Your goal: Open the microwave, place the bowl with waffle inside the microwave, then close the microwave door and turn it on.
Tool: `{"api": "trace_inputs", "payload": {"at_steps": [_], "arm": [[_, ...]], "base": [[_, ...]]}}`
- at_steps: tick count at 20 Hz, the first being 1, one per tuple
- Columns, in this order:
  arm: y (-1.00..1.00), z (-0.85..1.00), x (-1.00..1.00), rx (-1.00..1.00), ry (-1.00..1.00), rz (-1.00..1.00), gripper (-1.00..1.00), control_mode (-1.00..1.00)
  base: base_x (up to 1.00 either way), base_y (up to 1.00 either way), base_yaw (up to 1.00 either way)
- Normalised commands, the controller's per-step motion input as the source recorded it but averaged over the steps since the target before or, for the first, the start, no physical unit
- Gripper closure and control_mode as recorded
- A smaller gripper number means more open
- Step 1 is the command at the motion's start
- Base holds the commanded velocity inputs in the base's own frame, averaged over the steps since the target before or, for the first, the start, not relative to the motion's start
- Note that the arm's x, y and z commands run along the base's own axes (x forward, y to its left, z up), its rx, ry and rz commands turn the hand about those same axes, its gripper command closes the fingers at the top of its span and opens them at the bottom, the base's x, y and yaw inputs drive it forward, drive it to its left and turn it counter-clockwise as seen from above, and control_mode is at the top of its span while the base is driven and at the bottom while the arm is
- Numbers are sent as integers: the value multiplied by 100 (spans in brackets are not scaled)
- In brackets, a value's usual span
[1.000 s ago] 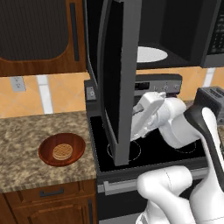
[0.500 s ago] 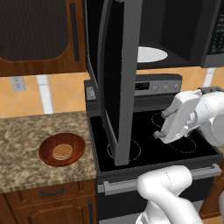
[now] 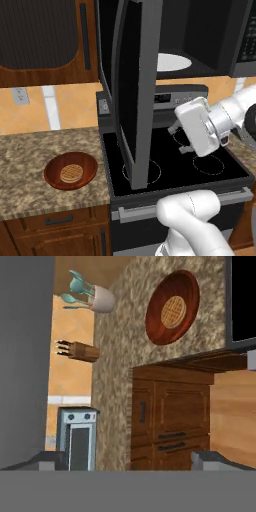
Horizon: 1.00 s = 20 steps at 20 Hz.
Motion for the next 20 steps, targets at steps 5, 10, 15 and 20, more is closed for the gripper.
{"api": "trace_inputs", "payload": {"at_steps": [5, 10, 15, 20], "arm": [[22, -53, 70, -38, 10, -13, -100, -100], [21, -62, 26, -12, 4, 0, -100, -100], [29, -63, 24, -4, 0, 2, -100, -100], [42, -62, 47, -6, -1, 7, -100, -100]], "base": [[0, 0, 0], [0, 0, 0], [0, 0, 0], [0, 0, 0]]}}
